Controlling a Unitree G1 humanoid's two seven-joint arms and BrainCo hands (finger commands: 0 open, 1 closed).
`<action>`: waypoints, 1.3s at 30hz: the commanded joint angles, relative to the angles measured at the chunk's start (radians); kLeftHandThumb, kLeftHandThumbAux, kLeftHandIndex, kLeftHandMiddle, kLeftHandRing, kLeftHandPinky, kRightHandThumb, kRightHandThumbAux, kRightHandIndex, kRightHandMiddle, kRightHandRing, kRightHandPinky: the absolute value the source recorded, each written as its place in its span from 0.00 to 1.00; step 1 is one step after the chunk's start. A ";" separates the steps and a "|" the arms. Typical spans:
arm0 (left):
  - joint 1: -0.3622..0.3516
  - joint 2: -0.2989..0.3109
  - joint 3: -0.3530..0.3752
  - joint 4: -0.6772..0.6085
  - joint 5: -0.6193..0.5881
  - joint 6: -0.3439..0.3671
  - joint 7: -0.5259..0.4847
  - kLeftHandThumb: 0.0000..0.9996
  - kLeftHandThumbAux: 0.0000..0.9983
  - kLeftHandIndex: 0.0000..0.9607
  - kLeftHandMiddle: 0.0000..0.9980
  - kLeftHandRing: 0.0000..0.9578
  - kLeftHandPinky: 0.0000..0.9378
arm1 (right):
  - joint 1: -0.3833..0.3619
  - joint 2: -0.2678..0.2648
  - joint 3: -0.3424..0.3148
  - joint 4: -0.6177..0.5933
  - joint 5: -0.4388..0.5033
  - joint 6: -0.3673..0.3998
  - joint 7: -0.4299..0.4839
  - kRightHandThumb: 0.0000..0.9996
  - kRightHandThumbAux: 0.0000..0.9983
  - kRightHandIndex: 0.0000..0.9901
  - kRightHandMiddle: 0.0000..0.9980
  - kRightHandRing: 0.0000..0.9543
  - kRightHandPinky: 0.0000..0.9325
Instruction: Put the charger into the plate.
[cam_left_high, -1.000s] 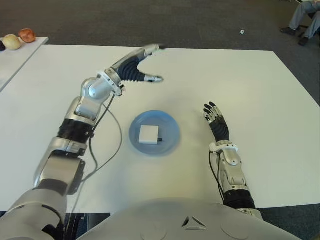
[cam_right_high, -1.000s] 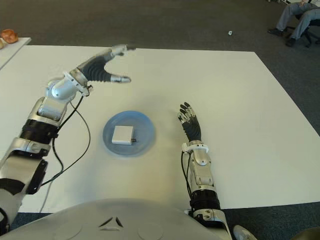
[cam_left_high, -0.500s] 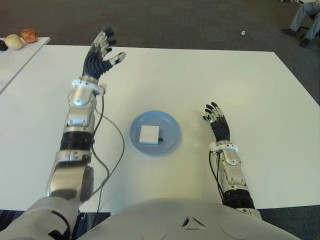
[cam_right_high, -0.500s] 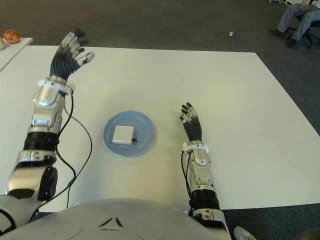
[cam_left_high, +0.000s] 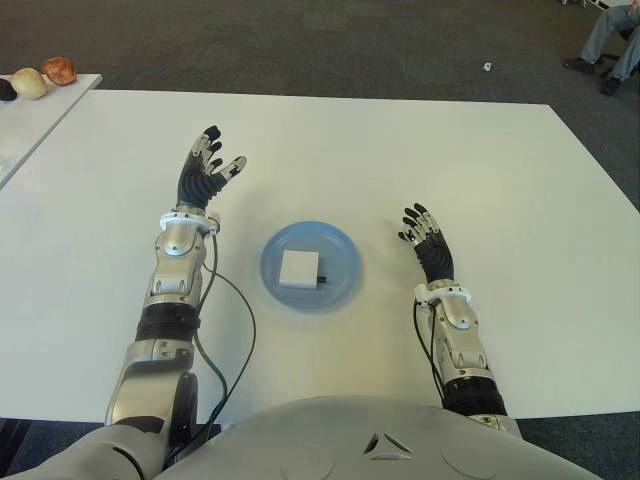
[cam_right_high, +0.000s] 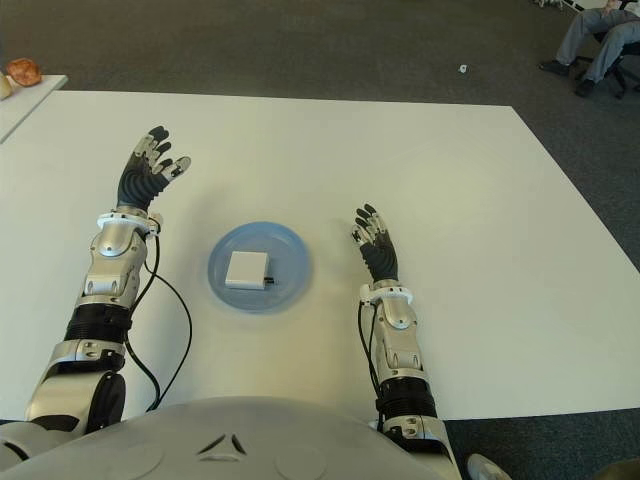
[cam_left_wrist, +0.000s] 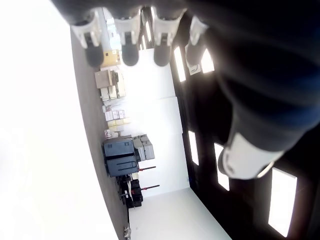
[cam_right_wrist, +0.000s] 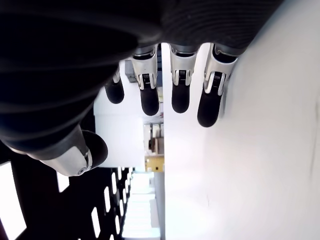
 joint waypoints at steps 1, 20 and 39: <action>0.033 -0.007 0.013 0.011 -0.015 0.038 0.004 0.00 0.68 0.01 0.03 0.00 0.00 | 0.016 0.001 -0.002 0.023 -0.003 0.031 -0.002 0.00 0.56 0.05 0.15 0.11 0.07; 0.382 -0.054 -0.076 -0.297 0.026 0.075 -0.027 0.00 0.64 0.00 0.02 0.01 0.00 | 0.009 0.004 -0.004 0.019 0.000 0.037 -0.006 0.00 0.55 0.05 0.15 0.10 0.05; 0.365 -0.032 -0.122 -0.118 0.099 0.143 -0.028 0.00 0.53 0.00 0.00 0.00 0.00 | -0.003 0.013 -0.005 0.006 -0.004 0.060 -0.023 0.00 0.54 0.05 0.15 0.10 0.04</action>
